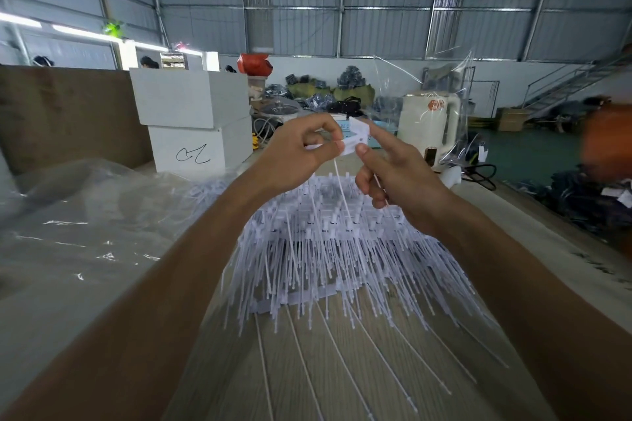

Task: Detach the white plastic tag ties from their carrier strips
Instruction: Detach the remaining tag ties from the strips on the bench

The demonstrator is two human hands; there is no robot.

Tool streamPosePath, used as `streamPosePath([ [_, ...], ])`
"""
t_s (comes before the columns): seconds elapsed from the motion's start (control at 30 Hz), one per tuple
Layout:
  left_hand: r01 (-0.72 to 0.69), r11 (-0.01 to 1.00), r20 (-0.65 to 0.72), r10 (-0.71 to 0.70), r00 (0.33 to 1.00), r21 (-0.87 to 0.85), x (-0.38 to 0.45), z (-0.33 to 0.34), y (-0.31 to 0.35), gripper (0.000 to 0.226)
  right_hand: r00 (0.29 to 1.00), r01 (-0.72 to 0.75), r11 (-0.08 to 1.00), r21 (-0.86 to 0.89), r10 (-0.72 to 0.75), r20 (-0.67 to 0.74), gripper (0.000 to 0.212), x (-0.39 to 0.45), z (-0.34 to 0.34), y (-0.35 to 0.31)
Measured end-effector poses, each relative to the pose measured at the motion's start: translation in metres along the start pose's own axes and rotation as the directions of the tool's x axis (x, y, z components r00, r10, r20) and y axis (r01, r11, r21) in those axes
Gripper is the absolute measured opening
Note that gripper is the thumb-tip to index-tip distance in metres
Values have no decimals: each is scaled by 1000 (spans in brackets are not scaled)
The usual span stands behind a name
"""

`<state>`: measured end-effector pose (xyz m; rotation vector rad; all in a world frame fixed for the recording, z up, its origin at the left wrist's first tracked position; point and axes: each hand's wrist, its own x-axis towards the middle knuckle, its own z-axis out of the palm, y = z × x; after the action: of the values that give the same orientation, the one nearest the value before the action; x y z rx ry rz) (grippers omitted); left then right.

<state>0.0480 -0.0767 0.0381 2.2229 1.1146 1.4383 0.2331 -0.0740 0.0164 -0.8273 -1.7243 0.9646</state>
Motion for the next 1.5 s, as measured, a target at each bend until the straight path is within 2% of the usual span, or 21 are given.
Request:
streamPosePath([
  [0.1,-26,999,-4,26,1000,32,1,-2,-2,8,998,-69,997,-17,69,2,22,3,0,2],
  [0.2,-67,994,0,67,998,87,2,-1,-4,7,992,-122,992,-37,123,35,44,3,-2,4],
  [0.27,-84,987,10,84,996,136,2,-2,-8,6,994,-100,990,-103,104,38,46,2,-2,4],
  [0.3,-95,979,26,92,995,182,3,-2,-10,6,997,-64,980,-189,70,24,46,2,-2,4],
  [0.37,-127,934,73,109,991,335,3,-2,-14,7,999,45,896,-441,-42,17,45,2,-2,5],
  [0.43,-159,879,114,120,986,449,4,-2,-17,9,992,121,761,-638,-122,43,45,3,-4,7],
  [0.6,-216,843,175,148,973,493,5,3,-19,15,981,161,527,-835,-181,75,42,2,-17,11],
  [0.67,-228,790,194,140,971,569,3,6,-19,17,974,171,420,-891,-206,89,42,0,-18,11],
  [0.77,-227,724,185,139,973,651,2,7,-16,19,971,158,353,-922,-224,81,41,1,-18,12],
  [0.97,-321,523,239,219,946,790,1,11,-6,13,971,164,201,-966,-203,123,34,-1,-17,11],
  [1.1,-353,317,310,178,934,880,-2,14,-14,24,972,165,128,-978,-188,139,34,-2,-13,6],
  [1.13,-354,330,316,166,934,875,-2,14,-16,22,975,153,151,-977,-184,124,33,-1,-14,5],
  [1.17,-348,400,307,165,937,848,-1,13,-17,18,978,140,203,-969,-181,103,32,0,-16,3],
  [1.23,-283,633,253,140,957,720,2,7,-20,18,982,121,385,-915,-182,53,29,3,-22,4],
  [1.33,-110,848,170,24,985,519,3,-1,-21,25,982,97,670,-736,-186,-40,27,3,-27,6],
  [1.4,18,936,187,-89,978,352,3,-3,-19,30,979,83,770,-632,-181,-92,28,3,-25,8],
  [1.5,82,976,257,-133,957,202,1,-3,-7,37,969,45,833,-551,-170,-177,30,3,-19,12],
])
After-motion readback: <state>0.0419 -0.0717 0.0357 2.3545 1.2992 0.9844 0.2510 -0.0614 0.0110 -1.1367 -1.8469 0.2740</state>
